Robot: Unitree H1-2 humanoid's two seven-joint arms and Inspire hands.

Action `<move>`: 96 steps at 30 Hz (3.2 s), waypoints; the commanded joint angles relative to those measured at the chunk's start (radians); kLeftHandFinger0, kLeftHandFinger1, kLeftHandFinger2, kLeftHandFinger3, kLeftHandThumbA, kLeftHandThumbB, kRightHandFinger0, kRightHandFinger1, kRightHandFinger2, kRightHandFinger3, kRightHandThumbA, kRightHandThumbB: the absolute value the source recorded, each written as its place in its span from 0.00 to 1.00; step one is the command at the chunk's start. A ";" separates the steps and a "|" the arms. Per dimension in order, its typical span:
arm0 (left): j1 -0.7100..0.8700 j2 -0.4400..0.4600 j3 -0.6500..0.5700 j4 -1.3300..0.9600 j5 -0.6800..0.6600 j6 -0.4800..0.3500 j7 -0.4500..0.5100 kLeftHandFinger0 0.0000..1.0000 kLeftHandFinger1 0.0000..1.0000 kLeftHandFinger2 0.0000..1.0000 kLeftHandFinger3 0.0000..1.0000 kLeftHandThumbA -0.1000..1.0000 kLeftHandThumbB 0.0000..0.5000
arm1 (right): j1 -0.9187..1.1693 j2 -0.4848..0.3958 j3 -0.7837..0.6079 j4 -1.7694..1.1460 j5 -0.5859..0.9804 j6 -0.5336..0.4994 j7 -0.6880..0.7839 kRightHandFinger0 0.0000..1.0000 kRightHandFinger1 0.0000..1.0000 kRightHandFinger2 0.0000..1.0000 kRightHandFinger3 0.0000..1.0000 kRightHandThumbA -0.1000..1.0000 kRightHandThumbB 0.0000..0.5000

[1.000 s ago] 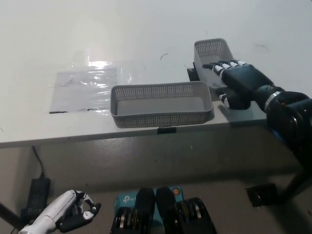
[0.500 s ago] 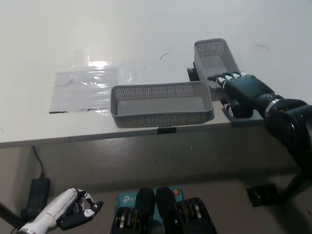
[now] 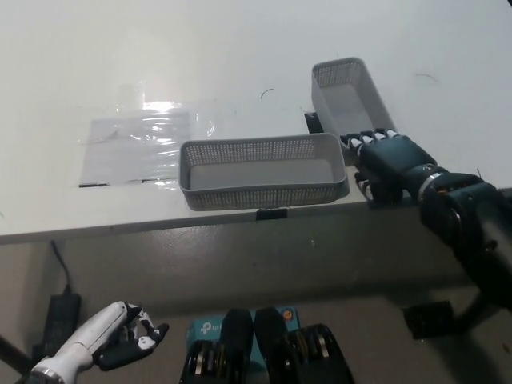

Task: The robot uses its right hand to pick up the grey box kept on the middle on the desk and place it on top of another box next to it in a right angle

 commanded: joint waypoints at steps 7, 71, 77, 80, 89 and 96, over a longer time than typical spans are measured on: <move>-0.015 0.032 0.011 -0.038 0.011 0.001 -0.016 0.02 0.01 0.13 0.36 0.64 0.36 | -0.071 0.036 0.078 0.029 -0.118 -0.001 -0.009 0.00 0.00 0.17 0.85 0.02 0.45; -0.012 0.034 0.005 -0.018 0.009 0.006 -0.026 0.08 0.05 0.19 0.38 0.67 0.43 | 0.022 0.105 -0.116 -0.267 0.086 -0.291 -0.232 0.00 0.01 0.31 0.15 0.00 0.62; -0.019 0.031 0.005 -0.012 0.010 0.005 -0.026 0.04 0.01 0.14 0.34 0.65 0.44 | 0.041 0.141 -0.089 -0.296 0.097 -0.304 -0.196 0.00 0.00 0.31 0.18 0.00 0.67; -0.026 0.032 0.005 -0.006 0.005 -0.002 -0.032 0.03 0.02 0.15 0.37 0.66 0.44 | 0.043 0.144 -0.070 -0.289 0.101 -0.332 -0.183 0.00 0.02 0.36 0.25 0.00 0.60; -0.038 0.027 -0.002 -0.010 0.006 0.008 -0.044 0.04 0.02 0.15 0.39 0.66 0.47 | 0.037 0.128 -0.056 -0.192 0.096 -0.409 -0.212 0.00 0.00 0.26 0.17 0.00 0.48; -0.039 0.024 -0.004 -0.025 0.005 0.023 -0.052 0.07 0.05 0.18 0.37 0.62 0.44 | -0.004 0.109 -0.059 -0.050 0.055 -0.519 -0.311 0.00 0.04 0.37 0.36 0.00 0.39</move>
